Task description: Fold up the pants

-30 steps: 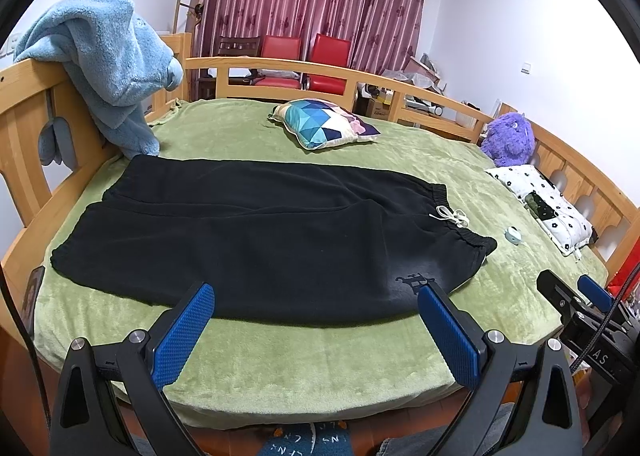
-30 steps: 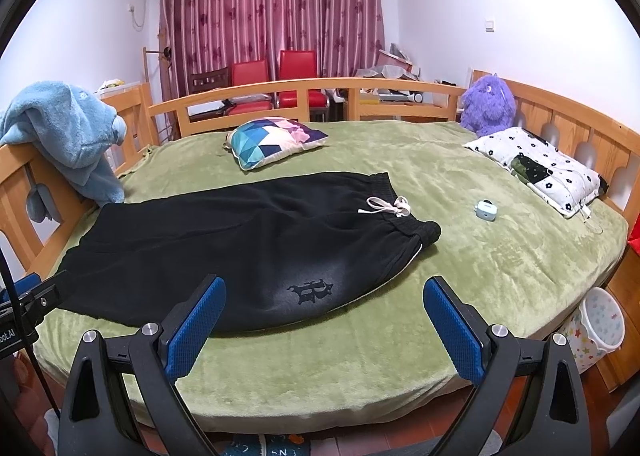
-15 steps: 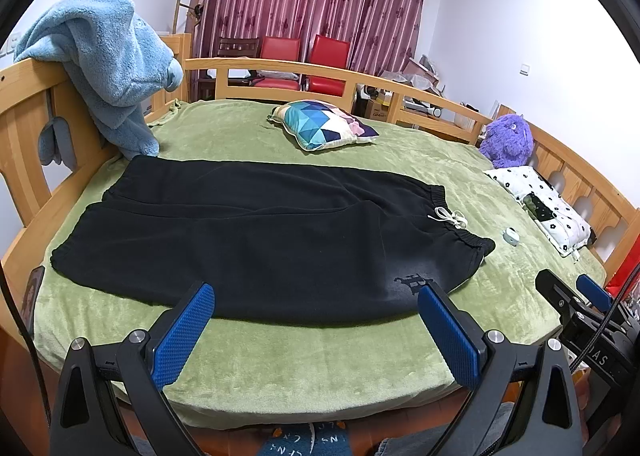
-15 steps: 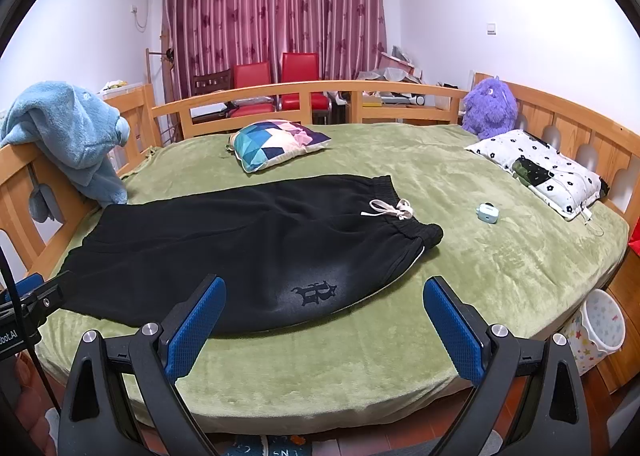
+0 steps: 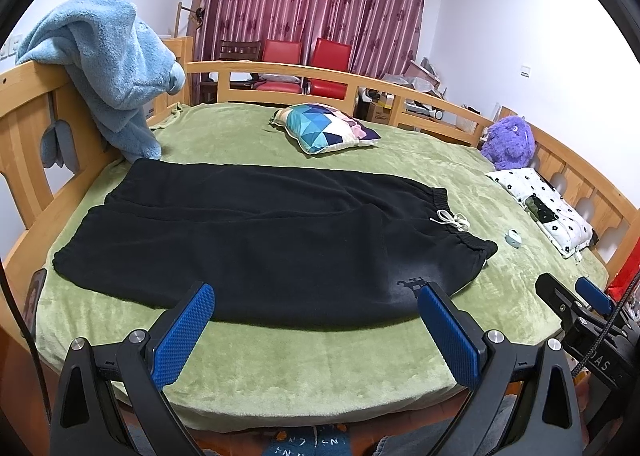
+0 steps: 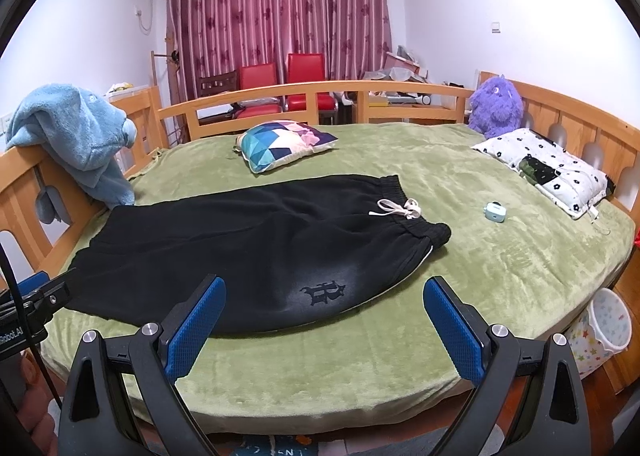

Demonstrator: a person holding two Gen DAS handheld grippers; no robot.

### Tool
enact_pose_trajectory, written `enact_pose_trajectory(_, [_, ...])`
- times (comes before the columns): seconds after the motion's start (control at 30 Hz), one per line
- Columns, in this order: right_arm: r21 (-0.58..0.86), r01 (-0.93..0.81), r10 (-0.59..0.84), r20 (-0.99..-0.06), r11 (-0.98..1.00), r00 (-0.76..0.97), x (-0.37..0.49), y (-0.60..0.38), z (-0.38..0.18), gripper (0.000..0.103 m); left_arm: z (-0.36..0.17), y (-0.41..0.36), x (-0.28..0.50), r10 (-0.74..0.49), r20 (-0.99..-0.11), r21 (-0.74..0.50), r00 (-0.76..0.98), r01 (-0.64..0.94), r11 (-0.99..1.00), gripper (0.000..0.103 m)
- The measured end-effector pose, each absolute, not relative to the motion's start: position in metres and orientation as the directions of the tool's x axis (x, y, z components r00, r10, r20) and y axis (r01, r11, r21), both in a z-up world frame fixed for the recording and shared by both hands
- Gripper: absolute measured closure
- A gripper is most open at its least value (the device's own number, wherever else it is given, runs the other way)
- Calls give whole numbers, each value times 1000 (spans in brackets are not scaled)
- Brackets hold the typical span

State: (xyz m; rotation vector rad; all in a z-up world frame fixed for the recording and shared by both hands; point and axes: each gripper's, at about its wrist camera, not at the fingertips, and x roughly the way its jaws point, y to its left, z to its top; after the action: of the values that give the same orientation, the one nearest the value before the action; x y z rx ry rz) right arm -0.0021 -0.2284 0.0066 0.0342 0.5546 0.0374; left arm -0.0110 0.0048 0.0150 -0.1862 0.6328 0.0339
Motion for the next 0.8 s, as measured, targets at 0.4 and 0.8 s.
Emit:
enact_pose_trajectory(0.4, [74, 14, 30, -568, 997, 822, 31, -240, -30, 2, -11, 21, 14, -26, -623, -183, 782, -113, 977, 0])
enact_pose_trajectory(0.8, [63, 23, 21, -624, 998, 781, 77, -253, -87, 2, -75, 82, 31, 74, -622, -228, 780, -270, 936, 1])
